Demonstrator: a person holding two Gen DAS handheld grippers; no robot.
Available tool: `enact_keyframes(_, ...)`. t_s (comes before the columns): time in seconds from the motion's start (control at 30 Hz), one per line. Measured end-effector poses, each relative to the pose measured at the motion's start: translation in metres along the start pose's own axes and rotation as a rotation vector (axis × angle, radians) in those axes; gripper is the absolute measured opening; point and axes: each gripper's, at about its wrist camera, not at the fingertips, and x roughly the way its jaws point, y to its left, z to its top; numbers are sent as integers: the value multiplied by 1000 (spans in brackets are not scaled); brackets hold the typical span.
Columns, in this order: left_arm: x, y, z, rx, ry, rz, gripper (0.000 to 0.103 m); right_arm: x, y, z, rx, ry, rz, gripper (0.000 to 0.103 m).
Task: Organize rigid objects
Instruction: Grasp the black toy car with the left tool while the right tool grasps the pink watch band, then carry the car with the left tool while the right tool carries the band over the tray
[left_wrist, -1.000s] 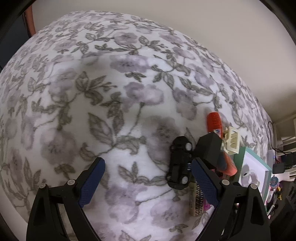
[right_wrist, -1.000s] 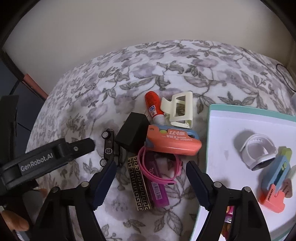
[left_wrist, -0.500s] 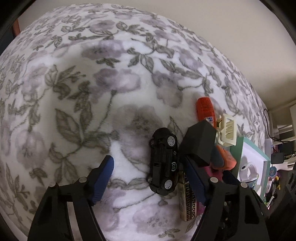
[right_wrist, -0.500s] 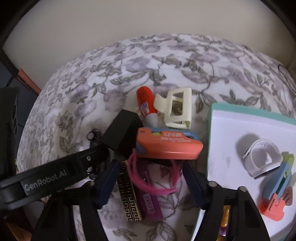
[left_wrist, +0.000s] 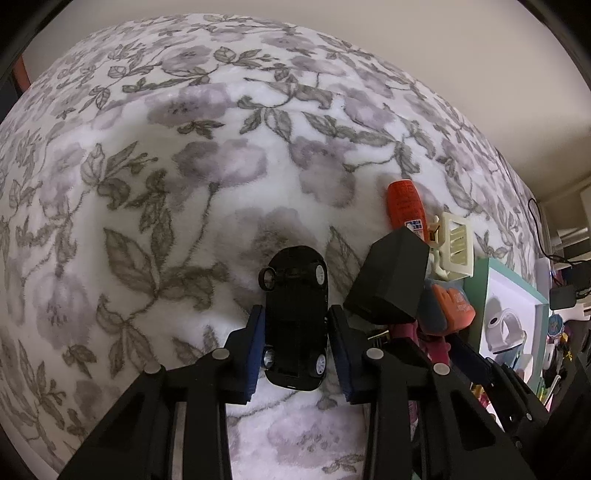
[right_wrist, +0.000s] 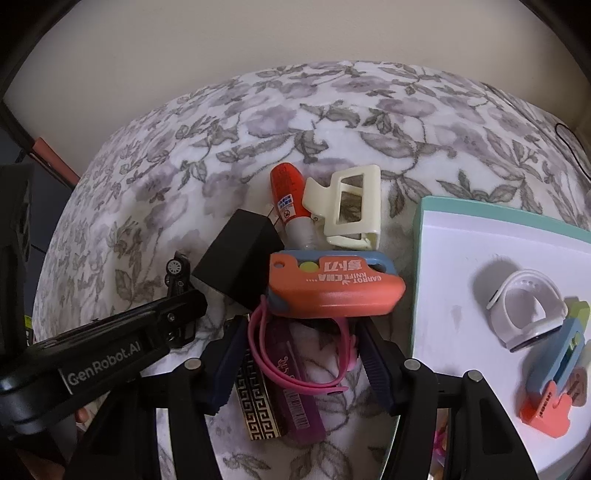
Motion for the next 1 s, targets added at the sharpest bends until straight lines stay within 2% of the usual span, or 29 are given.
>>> enact_keyframes(0.27,-28,4,-1,-15,-64,-7,35,-23,-2,-1,22,-23,43,63)
enact_keyframes(0.5,-57,-2,-1,-9,-129,-28,35,-60,2,5,29,-97,89,63)
enact_keyframes(0.77,-78,-6,-2,-5,-169,-34,35,-77,0,3,35,-123,79,63)
enact_keyframes(1.0,-80,-21,-8,14,-166,-40,35,-78,-20,-3,67,-108,18,63)
